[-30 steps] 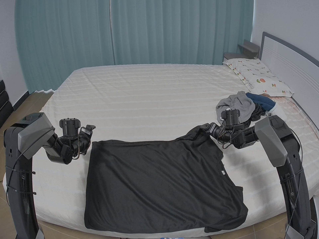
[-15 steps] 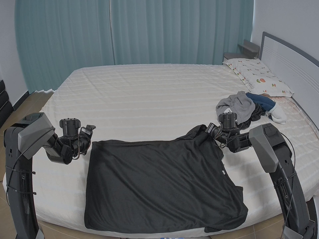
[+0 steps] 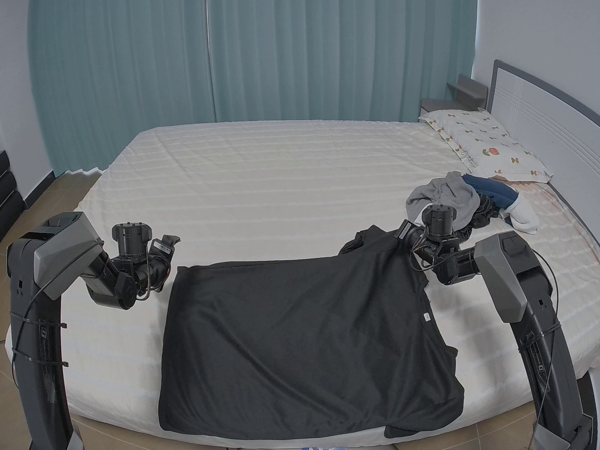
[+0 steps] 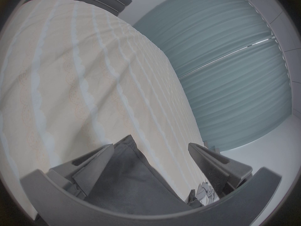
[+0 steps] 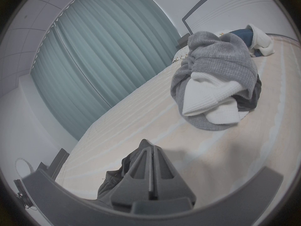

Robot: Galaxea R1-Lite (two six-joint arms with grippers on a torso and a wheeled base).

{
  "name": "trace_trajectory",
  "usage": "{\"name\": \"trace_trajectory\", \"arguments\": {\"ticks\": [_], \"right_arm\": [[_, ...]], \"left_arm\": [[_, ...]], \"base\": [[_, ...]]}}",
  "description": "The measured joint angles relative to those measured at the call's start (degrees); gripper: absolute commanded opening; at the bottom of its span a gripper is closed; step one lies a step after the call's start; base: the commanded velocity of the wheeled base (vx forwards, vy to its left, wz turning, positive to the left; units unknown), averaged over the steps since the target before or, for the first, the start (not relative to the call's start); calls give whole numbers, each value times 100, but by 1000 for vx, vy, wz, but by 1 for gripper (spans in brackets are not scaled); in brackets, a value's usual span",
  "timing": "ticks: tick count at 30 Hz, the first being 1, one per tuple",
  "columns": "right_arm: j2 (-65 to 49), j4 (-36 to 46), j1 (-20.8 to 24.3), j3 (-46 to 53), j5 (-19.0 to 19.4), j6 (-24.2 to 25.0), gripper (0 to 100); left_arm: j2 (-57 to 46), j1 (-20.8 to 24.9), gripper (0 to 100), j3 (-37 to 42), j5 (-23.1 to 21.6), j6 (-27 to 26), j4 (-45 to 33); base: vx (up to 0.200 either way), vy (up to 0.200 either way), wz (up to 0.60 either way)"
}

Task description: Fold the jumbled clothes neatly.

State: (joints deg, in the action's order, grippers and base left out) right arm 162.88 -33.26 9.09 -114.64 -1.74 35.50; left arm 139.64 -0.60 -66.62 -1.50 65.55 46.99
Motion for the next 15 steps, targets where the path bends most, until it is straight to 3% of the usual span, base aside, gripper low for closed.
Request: {"name": "trace_trajectory", "arguments": {"ticks": [4, 5, 15], "right_arm": [[-4, 26, -28, 4, 0, -52, 0], [0, 66, -28, 4, 0, -63, 100], [-117, 236, -96, 85, 7, -46, 100]], "left_arm": [[0, 0, 100, 0, 0, 0, 0], [0, 0, 100, 0, 0, 0, 0], [0, 0, 100, 0, 0, 0, 0]], "base": [[0, 0, 0], [0, 0, 0], [0, 0, 0]]}}
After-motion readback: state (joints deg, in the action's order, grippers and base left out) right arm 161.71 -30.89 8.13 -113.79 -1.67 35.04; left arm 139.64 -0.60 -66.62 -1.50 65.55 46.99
